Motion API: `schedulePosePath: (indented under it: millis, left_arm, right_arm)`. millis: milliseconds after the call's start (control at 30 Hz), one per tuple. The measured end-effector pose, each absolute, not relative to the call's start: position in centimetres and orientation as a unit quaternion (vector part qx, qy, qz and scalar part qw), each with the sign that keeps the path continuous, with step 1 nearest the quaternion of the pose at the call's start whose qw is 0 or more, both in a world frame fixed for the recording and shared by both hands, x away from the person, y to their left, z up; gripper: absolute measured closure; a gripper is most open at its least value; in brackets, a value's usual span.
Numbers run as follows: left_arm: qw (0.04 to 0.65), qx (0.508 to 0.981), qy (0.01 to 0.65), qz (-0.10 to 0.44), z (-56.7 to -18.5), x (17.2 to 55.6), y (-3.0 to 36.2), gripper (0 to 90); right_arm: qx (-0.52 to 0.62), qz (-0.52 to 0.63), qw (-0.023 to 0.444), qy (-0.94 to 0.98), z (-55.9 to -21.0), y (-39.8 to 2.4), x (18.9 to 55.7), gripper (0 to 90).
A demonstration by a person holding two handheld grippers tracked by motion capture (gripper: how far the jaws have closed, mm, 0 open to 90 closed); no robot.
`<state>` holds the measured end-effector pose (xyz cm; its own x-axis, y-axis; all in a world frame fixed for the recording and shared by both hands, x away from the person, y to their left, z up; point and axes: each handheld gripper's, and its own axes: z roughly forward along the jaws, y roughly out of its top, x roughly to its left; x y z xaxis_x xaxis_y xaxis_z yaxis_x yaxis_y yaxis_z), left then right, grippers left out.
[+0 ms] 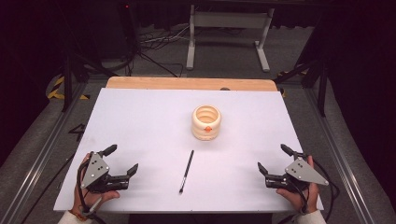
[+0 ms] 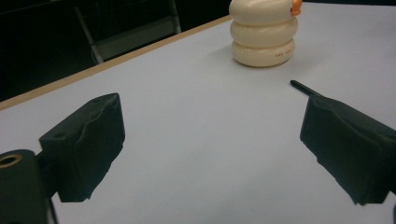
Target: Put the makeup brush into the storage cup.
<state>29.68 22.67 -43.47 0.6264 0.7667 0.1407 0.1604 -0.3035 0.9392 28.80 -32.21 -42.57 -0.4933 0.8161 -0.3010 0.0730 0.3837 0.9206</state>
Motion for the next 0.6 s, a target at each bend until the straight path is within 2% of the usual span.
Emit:
schedulePosePath:
  millis: [433,600]
  left_arm:
    - [0.491,0.768,0.297,0.283,-43.3,29.7,21.9,10.6]
    - [0.473,0.787,0.309,0.246,-42.9,30.1,21.0,11.0]
  right_arm:
    - [0.316,0.450,0.401,0.732,-42.8,-32.3,29.2,4.4]
    - [0.318,0.449,0.394,0.736,-43.0,-32.4,29.3,4.9]
